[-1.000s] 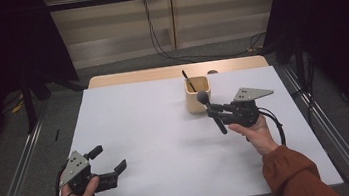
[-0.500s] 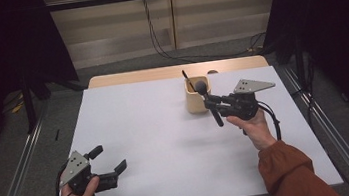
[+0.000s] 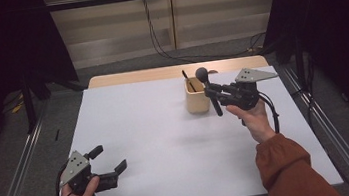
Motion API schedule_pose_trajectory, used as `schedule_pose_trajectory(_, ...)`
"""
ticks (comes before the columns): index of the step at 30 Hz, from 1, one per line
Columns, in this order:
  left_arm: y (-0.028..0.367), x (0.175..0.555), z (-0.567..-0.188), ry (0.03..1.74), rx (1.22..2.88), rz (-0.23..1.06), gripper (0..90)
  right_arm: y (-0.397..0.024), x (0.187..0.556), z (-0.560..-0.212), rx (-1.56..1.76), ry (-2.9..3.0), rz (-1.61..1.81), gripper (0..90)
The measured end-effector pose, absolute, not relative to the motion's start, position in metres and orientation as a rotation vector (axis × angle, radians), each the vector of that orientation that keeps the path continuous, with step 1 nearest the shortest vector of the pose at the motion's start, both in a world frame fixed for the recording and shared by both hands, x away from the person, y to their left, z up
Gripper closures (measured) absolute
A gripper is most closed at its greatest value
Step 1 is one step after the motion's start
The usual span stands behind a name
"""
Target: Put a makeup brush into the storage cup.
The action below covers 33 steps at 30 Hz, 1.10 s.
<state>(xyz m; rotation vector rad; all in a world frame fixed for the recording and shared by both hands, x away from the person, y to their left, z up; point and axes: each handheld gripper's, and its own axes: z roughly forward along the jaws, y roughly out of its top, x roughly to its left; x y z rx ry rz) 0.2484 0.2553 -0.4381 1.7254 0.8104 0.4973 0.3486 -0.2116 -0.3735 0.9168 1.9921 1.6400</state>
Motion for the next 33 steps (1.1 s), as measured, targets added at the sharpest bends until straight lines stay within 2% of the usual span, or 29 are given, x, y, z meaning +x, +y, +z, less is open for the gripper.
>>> schedule_pose_trajectory(33,0.256,0.249,-0.438,0.809,1.725,0.495,3.4,-0.201,0.396,-0.341,0.956,1.895,1.589,71.9)
